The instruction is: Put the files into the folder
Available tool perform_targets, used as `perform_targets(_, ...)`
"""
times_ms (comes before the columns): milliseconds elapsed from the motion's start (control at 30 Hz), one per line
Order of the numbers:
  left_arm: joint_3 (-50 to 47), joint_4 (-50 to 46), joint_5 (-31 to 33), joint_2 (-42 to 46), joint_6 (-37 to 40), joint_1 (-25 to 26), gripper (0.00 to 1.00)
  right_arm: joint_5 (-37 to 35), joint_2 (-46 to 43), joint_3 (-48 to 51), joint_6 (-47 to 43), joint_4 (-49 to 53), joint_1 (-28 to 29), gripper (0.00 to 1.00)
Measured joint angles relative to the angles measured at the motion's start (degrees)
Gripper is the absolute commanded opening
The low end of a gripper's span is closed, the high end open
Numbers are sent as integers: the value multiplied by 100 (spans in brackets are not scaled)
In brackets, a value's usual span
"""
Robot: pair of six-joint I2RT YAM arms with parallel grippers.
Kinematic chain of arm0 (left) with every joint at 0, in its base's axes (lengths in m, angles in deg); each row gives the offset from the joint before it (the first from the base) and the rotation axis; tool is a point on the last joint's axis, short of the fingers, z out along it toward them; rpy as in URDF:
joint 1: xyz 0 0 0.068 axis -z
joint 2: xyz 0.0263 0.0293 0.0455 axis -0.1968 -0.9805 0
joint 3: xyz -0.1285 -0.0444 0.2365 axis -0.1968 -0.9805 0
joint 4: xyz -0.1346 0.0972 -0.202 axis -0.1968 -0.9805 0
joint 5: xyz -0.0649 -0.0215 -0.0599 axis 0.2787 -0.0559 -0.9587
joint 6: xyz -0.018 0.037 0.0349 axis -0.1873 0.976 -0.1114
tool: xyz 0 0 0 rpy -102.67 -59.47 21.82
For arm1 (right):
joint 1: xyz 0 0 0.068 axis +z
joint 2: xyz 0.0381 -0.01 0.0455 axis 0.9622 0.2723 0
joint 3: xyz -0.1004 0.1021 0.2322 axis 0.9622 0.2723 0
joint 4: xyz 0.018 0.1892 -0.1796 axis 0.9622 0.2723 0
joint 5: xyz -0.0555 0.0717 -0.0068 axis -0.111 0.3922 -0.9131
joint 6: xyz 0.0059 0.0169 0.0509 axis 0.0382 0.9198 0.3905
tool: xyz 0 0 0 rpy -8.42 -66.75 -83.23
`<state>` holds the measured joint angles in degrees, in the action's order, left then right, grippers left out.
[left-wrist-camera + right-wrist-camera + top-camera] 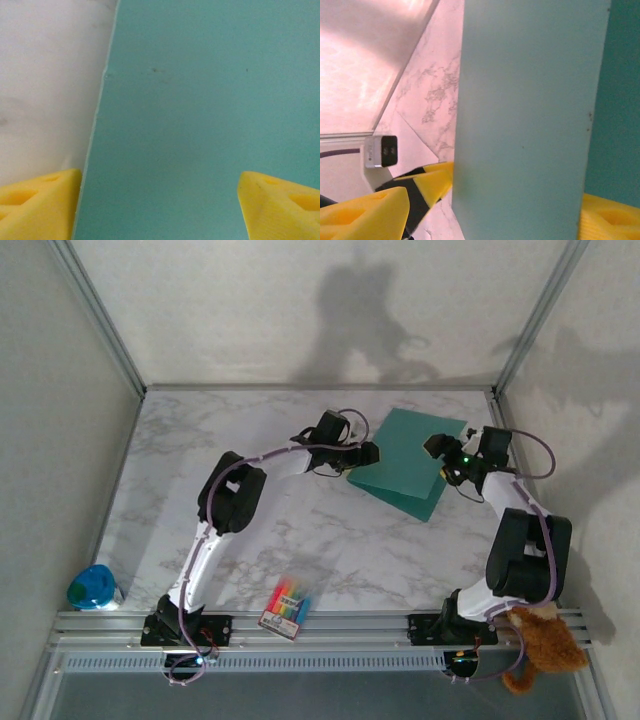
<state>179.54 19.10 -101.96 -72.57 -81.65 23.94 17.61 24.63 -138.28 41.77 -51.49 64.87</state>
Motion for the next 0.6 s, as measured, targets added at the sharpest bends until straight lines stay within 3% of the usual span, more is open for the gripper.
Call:
perform_targets(367,-1261,837,-535,813,-463,262,80,227,-717,291,-101,118,17,84)
perform_targets(600,-2214,885,-190,1565,-411,466,80,656,-931,291,-120,466,20,88)
